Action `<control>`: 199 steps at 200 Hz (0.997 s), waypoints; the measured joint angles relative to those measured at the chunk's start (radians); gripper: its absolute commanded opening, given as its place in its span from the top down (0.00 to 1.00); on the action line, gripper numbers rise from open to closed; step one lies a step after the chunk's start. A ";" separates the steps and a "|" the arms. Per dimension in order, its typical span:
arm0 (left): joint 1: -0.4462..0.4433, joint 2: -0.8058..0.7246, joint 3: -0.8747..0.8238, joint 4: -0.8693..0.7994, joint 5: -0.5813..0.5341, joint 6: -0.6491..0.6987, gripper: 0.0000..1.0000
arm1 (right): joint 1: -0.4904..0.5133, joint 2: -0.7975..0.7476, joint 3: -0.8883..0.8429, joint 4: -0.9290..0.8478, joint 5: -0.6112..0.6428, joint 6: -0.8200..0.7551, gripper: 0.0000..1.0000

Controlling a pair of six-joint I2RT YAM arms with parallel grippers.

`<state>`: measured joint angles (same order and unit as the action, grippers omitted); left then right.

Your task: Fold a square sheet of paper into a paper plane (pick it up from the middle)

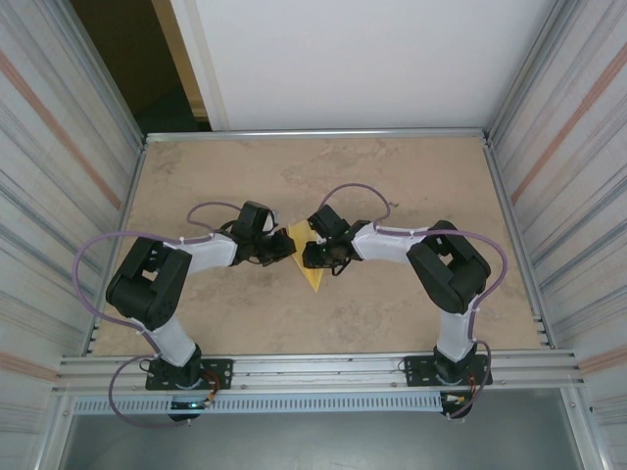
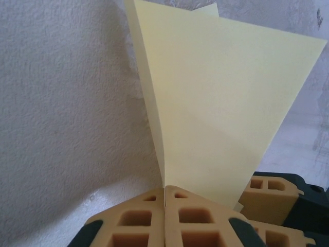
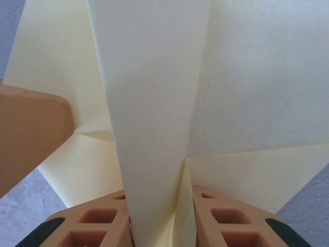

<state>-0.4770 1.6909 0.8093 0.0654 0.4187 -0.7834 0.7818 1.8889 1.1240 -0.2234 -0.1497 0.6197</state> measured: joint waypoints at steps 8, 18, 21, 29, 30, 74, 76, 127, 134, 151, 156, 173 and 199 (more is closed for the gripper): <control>0.000 0.000 0.000 0.000 0.000 0.000 0.90 | 0.001 0.002 0.005 -0.004 0.000 0.000 0.74; 0.000 0.000 0.000 0.000 0.000 0.000 0.88 | 0.002 0.004 0.009 -0.006 0.000 0.000 0.78; 0.000 0.000 0.000 0.000 0.000 0.000 0.87 | 0.003 0.004 0.010 -0.006 0.000 0.001 0.79; 0.001 0.000 0.000 0.000 0.000 0.000 0.85 | 0.004 0.005 0.011 -0.010 0.001 0.001 0.82; 0.002 0.000 0.000 0.000 0.000 0.000 0.84 | 0.004 0.005 0.011 -0.010 0.001 0.001 0.83; 0.055 -0.046 -0.005 -0.022 -0.001 0.002 0.60 | -0.003 0.005 0.027 -0.048 0.040 0.000 0.94; 0.060 -0.051 -0.006 -0.024 -0.002 -0.002 0.59 | -0.003 0.005 0.029 -0.049 0.043 0.000 0.94; 0.177 -0.255 -0.019 -0.163 -0.089 0.052 0.38 | -0.086 0.011 0.144 -0.138 0.132 -0.020 0.96; 0.183 -0.273 -0.019 -0.186 -0.105 0.060 0.36 | -0.098 0.023 0.177 -0.153 0.146 -0.029 0.96; 0.188 -0.301 -0.020 -0.234 -0.138 0.077 0.31 | -0.119 0.061 0.255 -0.179 0.181 -0.049 0.96; 0.189 -0.306 -0.020 -0.246 -0.145 0.083 0.30 | -0.124 0.074 0.274 -0.183 0.187 -0.056 0.95; 0.189 -0.315 -0.025 -0.275 -0.163 0.095 0.28 | -0.137 0.123 0.331 -0.205 0.210 -0.076 0.95; 0.189 -0.315 -0.043 -0.291 -0.170 0.103 0.27 | -0.153 0.196 0.394 -0.237 0.234 -0.105 0.94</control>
<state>-0.2878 1.3762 0.7658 -0.2260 0.2489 -0.6804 0.6285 2.0846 1.5177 -0.4603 0.0845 0.5144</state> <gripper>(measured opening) 0.725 0.059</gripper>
